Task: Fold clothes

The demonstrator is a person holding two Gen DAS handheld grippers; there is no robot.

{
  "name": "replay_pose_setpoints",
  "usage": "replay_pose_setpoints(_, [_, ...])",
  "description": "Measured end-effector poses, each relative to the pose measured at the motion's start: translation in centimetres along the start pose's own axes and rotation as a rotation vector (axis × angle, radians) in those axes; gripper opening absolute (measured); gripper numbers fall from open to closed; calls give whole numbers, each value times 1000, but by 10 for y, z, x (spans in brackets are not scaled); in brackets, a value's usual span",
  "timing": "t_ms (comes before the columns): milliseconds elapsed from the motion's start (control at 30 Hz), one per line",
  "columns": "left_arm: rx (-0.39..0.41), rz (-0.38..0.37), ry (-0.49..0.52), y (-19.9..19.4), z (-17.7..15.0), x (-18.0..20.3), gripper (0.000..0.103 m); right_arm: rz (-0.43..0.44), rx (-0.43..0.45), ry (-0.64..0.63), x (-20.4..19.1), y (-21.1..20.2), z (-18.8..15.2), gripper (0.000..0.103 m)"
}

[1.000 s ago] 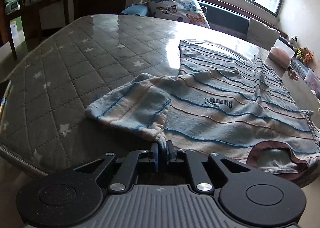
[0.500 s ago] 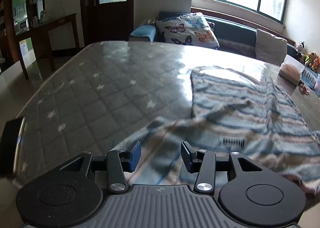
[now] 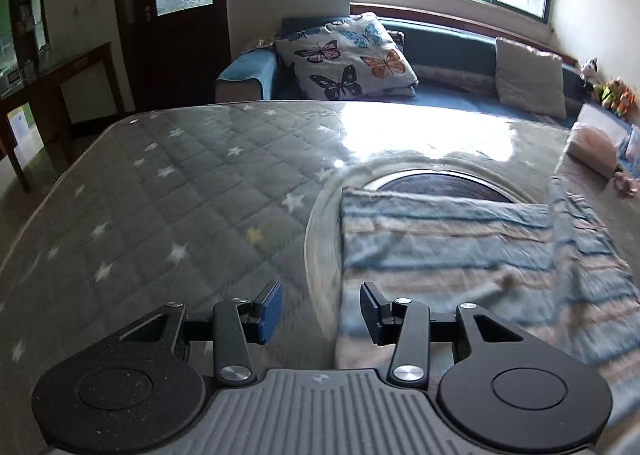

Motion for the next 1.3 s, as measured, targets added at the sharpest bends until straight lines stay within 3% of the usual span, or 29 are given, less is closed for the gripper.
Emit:
replay_pose_setpoints(367, [-43, 10, 8, 87, 31, 8, 46, 13, -51, 2, -6, 96, 38, 28])
replay_pose_setpoints(467, [-33, -7, 20, 98, 36, 11, 46, 21, -55, 23, -4, 114, 43, 34])
replay_pose_setpoints(767, [-11, -16, 42, 113, 45, 16, 45, 25, -59, 18, -6, 137, 48, 36])
replay_pose_setpoints(867, [-5, -32, 62, 116, 47, 20, 30, 33, -61, 24, -6, 140, 48, 36])
replay_pose_setpoints(900, [-5, -41, 64, 117, 47, 21, 16, 33, -60, 23, -6, 140, 48, 36])
replay_pose_setpoints(1000, [5, -40, 75, 118, 48, 24, 4, 36, -61, 23, -7, 140, 48, 32])
replay_pose_setpoints(1067, [19, -19, 86, 117, 49, 24, 2, 39, -60, 21, -9, 139, 49, 13])
replay_pose_setpoints(1100, [29, -5, 85, 115, 51, 21, 2, 41, -59, 19, -10, 138, 49, 9])
replay_pose_setpoints(1300, [103, 77, 53, 98, 70, -8, 1, 6, 14, -17, -11, 126, 61, 4])
Point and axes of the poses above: each gripper's, at about its wrist camera, not at the fingertips, and y roughly the way its jaws point, x to its right, z to its top, the point moved 9 cm from there along y, roughly the way its jaws point, and after that the axes turned 6 degrees about y, right-handed, at the moved point
